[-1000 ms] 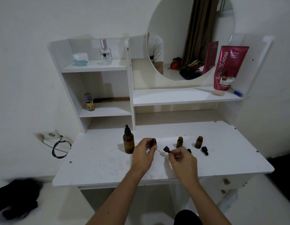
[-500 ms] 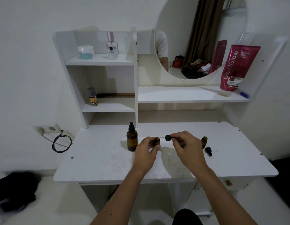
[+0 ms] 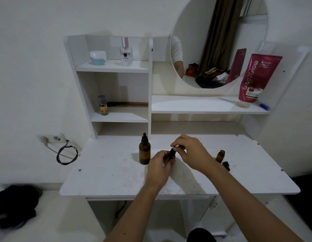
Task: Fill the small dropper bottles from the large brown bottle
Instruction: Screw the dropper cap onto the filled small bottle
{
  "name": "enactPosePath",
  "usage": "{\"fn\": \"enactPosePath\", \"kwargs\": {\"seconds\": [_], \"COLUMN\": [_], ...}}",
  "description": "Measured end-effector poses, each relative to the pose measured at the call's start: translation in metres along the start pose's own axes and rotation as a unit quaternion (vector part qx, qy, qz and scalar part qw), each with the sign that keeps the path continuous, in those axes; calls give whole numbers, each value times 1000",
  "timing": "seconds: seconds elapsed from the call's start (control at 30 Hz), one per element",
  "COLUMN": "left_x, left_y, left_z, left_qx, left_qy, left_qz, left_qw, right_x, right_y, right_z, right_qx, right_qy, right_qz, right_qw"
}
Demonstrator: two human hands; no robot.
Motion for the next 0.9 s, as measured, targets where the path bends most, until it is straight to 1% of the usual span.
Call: {"fn": "enactPosePath", "kwargs": {"seconds": [0.1,0.23,0.33,0.4,0.47,0.53,0.6,0.63,0.7,0.77,0.83,0.9], "left_x": [-1,1,1,0,-1,0,1,1,0,-1,-1,0], "left_y": [0,0,0,1,1,1,1,0,1,2,2,0], "left_z": [1,1,1,1,0,0,0,0,0,0,-1,0], "left_qx": [-2,-3,-6,-2,9,8,5,7,8,5,6,0], "left_qy": [0,4,6,4,2,-2,-1,2,3,-3,-3,1], "left_qz": [2,1,5,4,3,2,4,4,2,0,-2,-2], "left_qw": [1000,1000,1000,1000,1000,1000,1000,1000,1000,1000,1000,1000], "right_x": [2,4,5,2,-1,0,3,5,7,7,5,4], "right_y": [9,11,9,5,0,0,4,6,6,3,1,3], "right_z": [-3,-5,-6,-7,-6,-4,-1,0,0,-1,-2,-2], "right_qx": [16,23,-15,-24,8,29,14,-3,-35,-52,-29,-13], "right_qy": [14,30,58,64,47,18,9,12,33,35,24,13], "right_qz": [46,34,27,2,-23,-2,26,27,9,-19,-21,10], "right_qw": [999,999,998,998,999,999,1000,1000,999,998,999,1000]}}
Point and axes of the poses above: each hand's wrist, its own x-axis towards the middle knuckle, its own y-axis out of the palm, z = x × y, the point moved 3 cm from there along x, towards the middle knuckle, and after that the axes turned 5 degrees about -z, right-handed, at the moved point
